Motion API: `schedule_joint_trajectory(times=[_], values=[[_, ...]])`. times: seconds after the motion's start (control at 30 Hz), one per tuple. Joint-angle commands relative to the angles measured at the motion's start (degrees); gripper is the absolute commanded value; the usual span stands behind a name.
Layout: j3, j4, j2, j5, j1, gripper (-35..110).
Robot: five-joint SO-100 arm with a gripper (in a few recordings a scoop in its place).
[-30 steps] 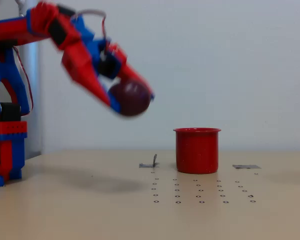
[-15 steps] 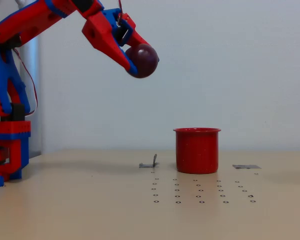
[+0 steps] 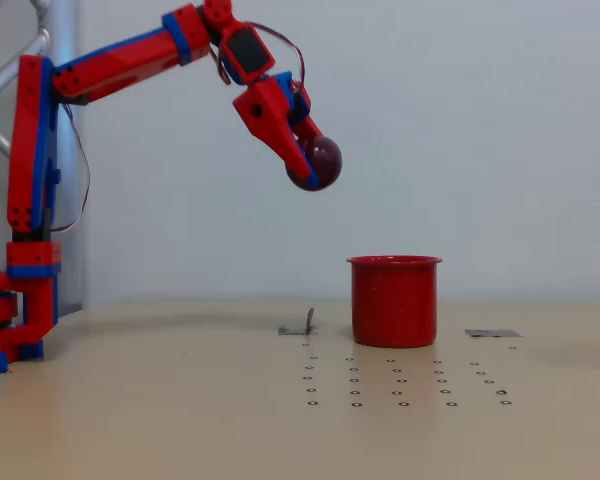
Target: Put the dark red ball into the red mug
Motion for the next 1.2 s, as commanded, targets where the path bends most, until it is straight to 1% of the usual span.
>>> schedule_joint_trajectory(times=[0.0,0.07,0.23,0.7,1.0,1.17], values=[[-6.68,-4.92,1.05,-0.44,-1.76,21],[-7.73,-7.47,-0.79,-0.7,-2.64,21],[-12.3,-10.2,-6.86,-1.85,-2.72,21],[-18.19,-15.21,-17.14,-5.54,1.67,21],[-19.78,-16.96,-21.62,-8.09,5.01,21],[-19.86,-16.87,-21.71,-7.82,5.71,22]])
